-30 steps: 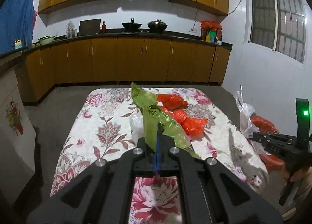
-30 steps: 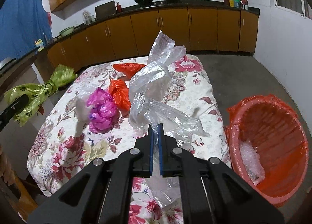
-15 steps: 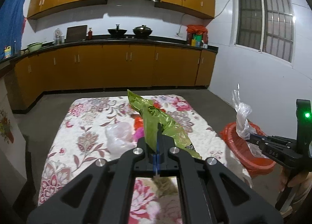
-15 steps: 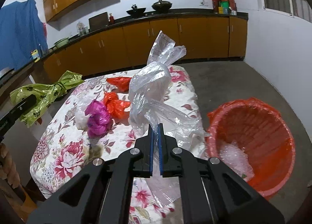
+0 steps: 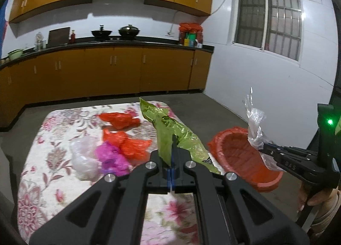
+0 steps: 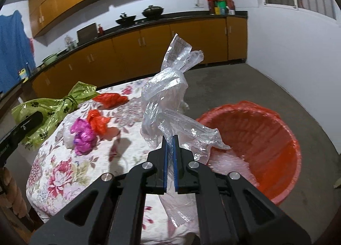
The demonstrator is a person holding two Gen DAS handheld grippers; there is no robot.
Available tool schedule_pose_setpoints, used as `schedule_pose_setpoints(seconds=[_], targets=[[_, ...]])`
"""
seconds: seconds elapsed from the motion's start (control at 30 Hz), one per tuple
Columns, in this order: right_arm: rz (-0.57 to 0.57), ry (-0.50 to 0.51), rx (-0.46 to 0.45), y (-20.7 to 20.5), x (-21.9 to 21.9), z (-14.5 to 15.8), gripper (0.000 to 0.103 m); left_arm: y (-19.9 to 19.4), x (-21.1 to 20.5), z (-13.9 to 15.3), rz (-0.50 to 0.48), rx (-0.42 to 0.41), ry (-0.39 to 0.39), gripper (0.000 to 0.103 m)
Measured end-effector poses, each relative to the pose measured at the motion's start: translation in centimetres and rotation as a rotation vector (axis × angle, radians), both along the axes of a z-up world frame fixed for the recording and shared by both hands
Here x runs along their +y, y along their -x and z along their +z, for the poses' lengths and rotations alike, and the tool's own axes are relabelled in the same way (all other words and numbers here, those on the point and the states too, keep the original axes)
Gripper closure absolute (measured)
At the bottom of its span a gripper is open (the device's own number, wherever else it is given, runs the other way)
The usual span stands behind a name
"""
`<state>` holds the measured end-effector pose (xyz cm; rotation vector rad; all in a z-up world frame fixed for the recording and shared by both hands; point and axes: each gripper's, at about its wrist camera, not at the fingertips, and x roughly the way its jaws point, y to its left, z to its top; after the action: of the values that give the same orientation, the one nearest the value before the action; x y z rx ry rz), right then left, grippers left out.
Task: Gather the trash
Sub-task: 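Carry green bag and clear bag to the red basket and release both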
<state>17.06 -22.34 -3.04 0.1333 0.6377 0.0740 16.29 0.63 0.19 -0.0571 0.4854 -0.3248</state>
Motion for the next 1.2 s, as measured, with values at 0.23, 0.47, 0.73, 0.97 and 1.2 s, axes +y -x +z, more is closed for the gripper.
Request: schedule_pose_setpoints(seconds=[0.23,0.47,0.73,0.97,1.2], targets=[[-0.080,-0.004,-0.002,0.8,-3.0,-0.1,0.098,-1.0,-3.9,-0.7,-0.080,0.013,0.028,0.101],[-0.161,-0.021,-0.007,1.5,-6.3,0.0,0.098,-2.0,-8.2,-1.5,-0.160,0.028,0.036,0.101],[-0.238,-0.058,0.007,1.5,-9.6,-0.7,0.098,-3.1,-12.9,-2.6,-0.250,0.045,0.032,0.101],[-0.274,-0.061,0.021,0.6,-11.0,-1.4,0.098,-4.3,-16.0,-3.8,-0.297,0.070,0.033,0.101],[-0.293,-0.082,0.040,-0.6,-12.8,-2.2,0.097,-5.8,-19.0,-5.5,-0.331,0.117,0.031,0.100]])
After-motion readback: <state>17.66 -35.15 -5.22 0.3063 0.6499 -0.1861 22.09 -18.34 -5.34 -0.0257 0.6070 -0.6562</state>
